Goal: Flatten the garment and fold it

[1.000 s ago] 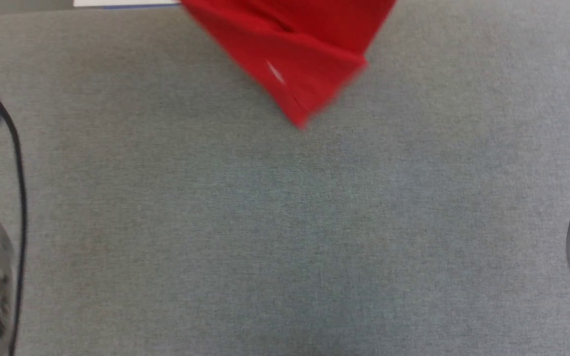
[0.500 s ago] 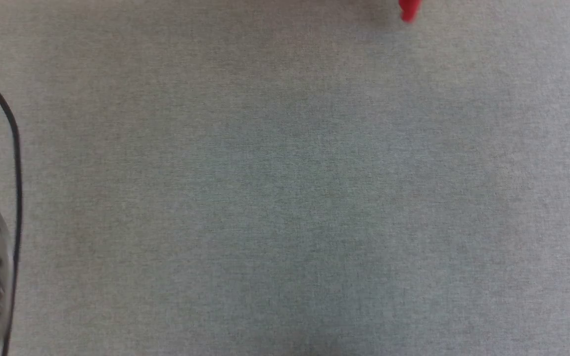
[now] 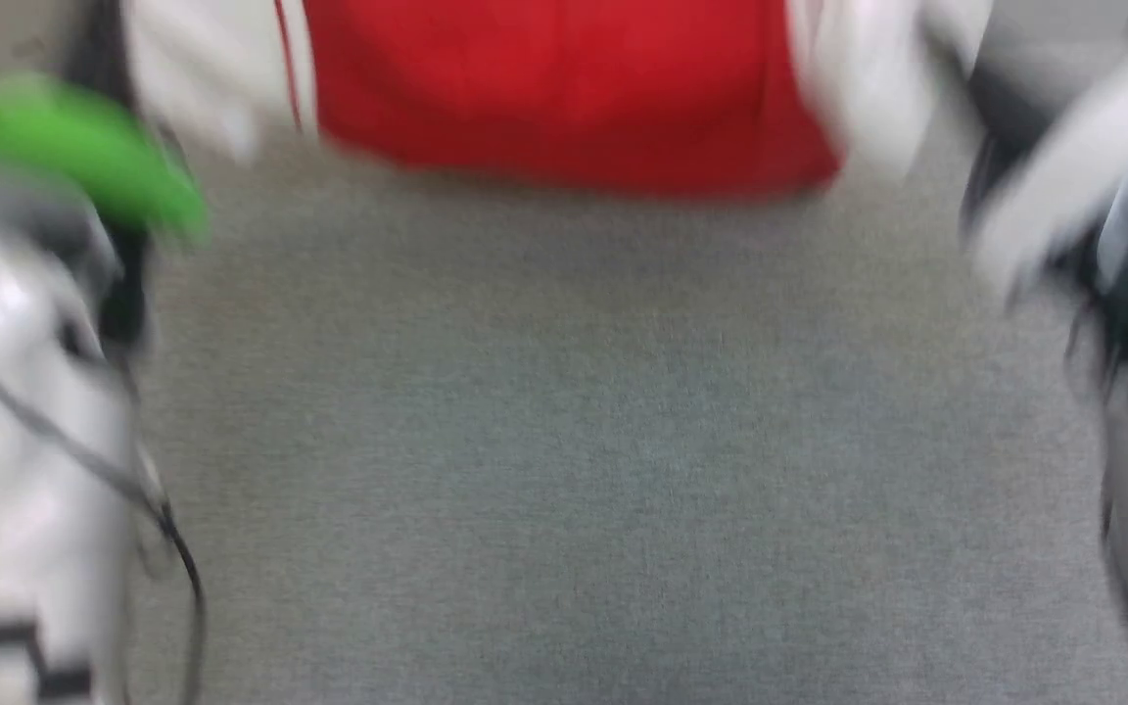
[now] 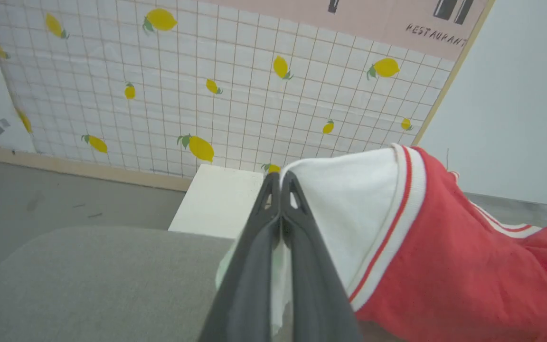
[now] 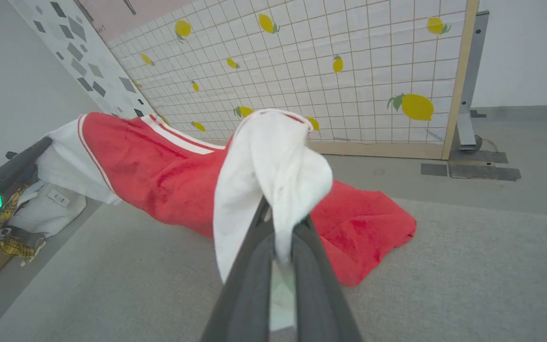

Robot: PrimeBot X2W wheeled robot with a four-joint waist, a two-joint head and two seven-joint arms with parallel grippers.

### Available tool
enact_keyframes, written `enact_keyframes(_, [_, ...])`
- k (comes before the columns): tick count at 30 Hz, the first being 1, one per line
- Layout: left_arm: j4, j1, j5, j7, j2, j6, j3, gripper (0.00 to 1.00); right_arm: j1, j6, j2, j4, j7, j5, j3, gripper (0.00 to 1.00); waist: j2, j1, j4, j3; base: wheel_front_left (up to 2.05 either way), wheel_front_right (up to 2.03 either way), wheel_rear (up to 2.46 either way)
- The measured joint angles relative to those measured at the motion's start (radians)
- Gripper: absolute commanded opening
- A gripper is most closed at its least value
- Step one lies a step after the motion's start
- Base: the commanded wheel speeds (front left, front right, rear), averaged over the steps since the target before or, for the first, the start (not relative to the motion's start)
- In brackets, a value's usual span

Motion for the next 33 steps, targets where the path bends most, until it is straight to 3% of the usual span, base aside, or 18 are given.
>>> enact_keyframes(7, [-0.13, 0.465, -0.057, 0.083, -0.062, 0.075, -0.004, 0.0, 0.465, 0.0, 0.009, -0.13, 0.042, -0.013, -0.031, 0.0, 0.0, -0.0001, 0.015, -0.112, 0.0, 0.0, 0.0])
enact_keyframes(13, [-0.183, 0.715, -0.075, 0.173, -0.079, 0.165, 0.003, 0.0, 0.685, 0.0, -0.003, -0.142, 0.037, -0.121, -0.042, 0.0, 0.0, -0.0001, 0.028, -0.192, 0.0, 0.0, 0.0])
enact_keyframes(18, [-0.213, 0.845, -0.075, 0.266, -0.056, 0.245, 0.021, 0.0, 0.78, 0.0, -0.003, -0.137, 0.057, -0.178, -0.048, 0.0, 0.0, -0.0001, 0.042, -0.243, 0.0, 0.0, 0.0])
enact_keyframes(25, [-0.303, 0.963, -0.071, 0.422, -0.028, 0.34, 0.015, 0.0, 0.861, 0.0, -0.048, -0.193, 0.213, -0.231, -0.04, 0.0, 0.0, -0.0001, 0.071, -0.284, 0.0, 0.0, 0.0])
enact_keyframes(29, [-0.351, 0.977, -0.07, 0.439, -0.03, 0.353, 0.007, 0.0, 0.873, 0.0, -0.055, -0.213, 0.302, -0.241, -0.008, 0.0, 0.0, -0.0001, 0.078, -0.282, 0.0, 0.0, 0.0])
enact_keyframes(33, [-0.367, 0.974, -0.076, 0.42, -0.049, 0.348, -0.002, 0.0, 0.862, 0.0, -0.051, -0.187, 0.322, -0.285, 0.028, 0.0, 0.0, -0.0001, 0.075, -0.272, 0.0, 0.0, 0.0])
